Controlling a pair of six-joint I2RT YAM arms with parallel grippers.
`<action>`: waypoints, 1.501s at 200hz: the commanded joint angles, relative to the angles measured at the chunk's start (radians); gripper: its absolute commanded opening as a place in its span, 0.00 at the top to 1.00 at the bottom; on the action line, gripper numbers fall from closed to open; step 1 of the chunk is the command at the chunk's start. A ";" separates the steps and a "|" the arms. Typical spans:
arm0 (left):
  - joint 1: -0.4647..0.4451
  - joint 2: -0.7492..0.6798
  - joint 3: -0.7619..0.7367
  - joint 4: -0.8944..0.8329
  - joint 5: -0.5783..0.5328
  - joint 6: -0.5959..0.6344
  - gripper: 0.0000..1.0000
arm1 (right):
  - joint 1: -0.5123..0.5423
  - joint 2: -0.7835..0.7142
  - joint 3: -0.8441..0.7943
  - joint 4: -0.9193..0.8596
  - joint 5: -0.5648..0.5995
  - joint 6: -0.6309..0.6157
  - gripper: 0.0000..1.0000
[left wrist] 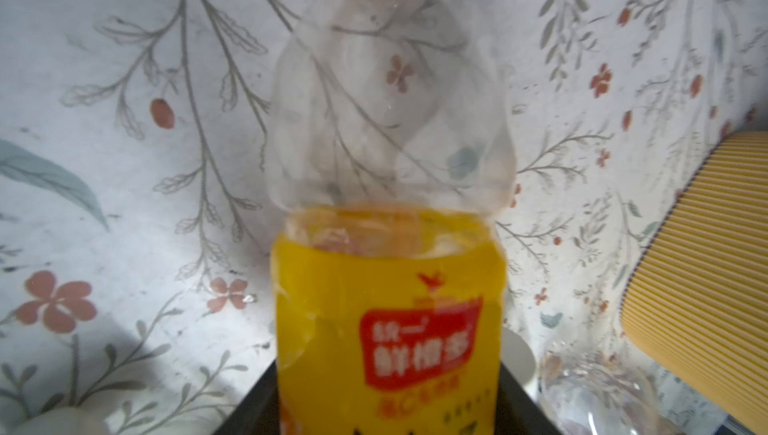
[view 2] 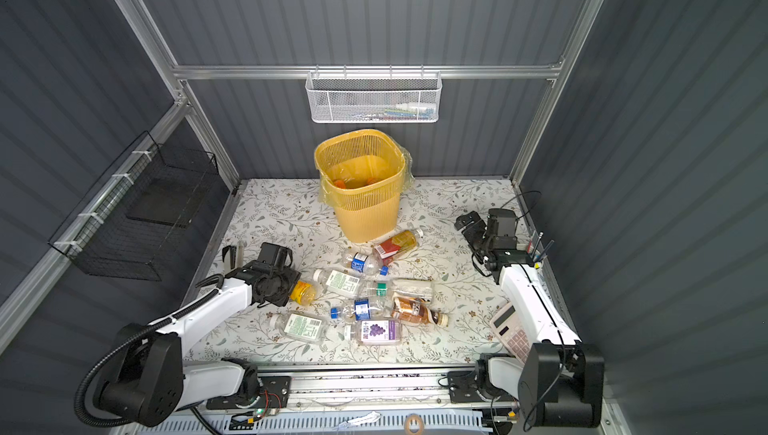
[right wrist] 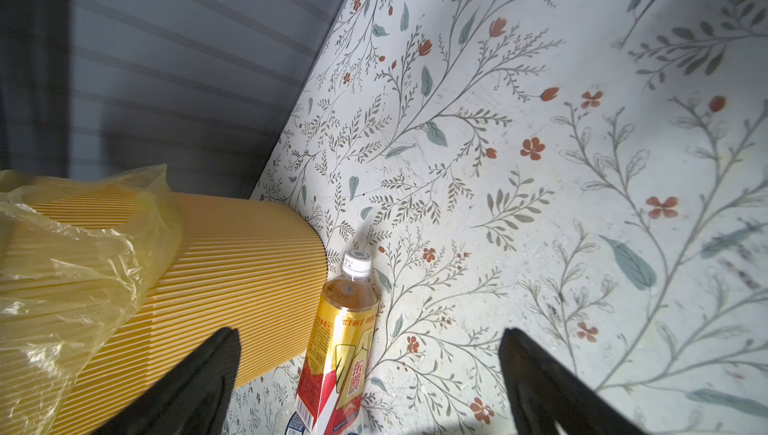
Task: Throw the plastic bottles in the bin
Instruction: 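Close the left gripper on the yellow-label bottle and lift it, then carry the yellow-label bottle over the bin with the left gripper and release it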
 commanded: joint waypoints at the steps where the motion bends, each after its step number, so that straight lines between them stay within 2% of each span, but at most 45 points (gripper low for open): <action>1: 0.007 -0.054 0.037 -0.002 -0.054 0.041 0.42 | -0.008 -0.016 -0.016 -0.008 0.015 -0.005 0.01; 38: 0.007 -0.124 0.159 0.008 -0.160 0.209 0.44 | -0.019 -0.029 -0.037 0.001 0.017 0.000 0.01; 64: 0.007 -0.139 0.269 0.075 -0.213 0.384 0.47 | -0.025 -0.046 -0.055 0.008 0.018 0.010 0.01; 103: 0.007 -0.079 0.445 0.280 -0.188 0.649 0.51 | -0.033 -0.061 -0.064 0.012 0.015 0.015 0.01; 119: 0.007 -0.025 0.525 0.371 -0.133 0.729 0.51 | -0.034 -0.066 -0.067 0.013 0.013 0.017 0.01; 136: 0.007 0.070 0.655 0.407 -0.027 0.769 0.53 | -0.036 -0.073 -0.071 0.014 0.011 0.018 0.01; 168: 0.004 0.312 0.944 0.370 0.255 0.733 0.54 | -0.035 -0.078 -0.085 0.028 -0.005 0.023 0.01; 197: -0.013 0.502 1.166 0.229 0.443 0.689 0.39 | -0.036 -0.079 -0.078 0.026 -0.041 0.010 0.01; 208: -0.019 0.512 1.188 0.233 0.494 0.705 0.27 | -0.036 -0.078 -0.074 0.020 -0.044 0.001 0.01; 216: -0.028 0.507 1.204 0.214 0.478 0.736 0.11 | -0.036 -0.077 -0.069 0.013 -0.043 -0.005 0.01; 225: -0.034 0.489 1.215 0.194 0.460 0.783 0.01 | -0.036 -0.077 -0.067 0.007 -0.040 -0.009 0.01; 232: -0.034 0.471 1.212 0.192 0.460 0.803 0.00 | -0.036 -0.078 -0.066 0.004 -0.037 -0.010 0.01; 277: -0.031 0.292 1.044 0.219 0.196 0.907 0.00 | -0.036 -0.065 -0.063 0.010 -0.057 0.003 0.01; 300: -0.018 0.218 0.927 0.270 0.138 0.906 0.00 | -0.034 -0.050 -0.055 0.007 -0.068 0.004 0.01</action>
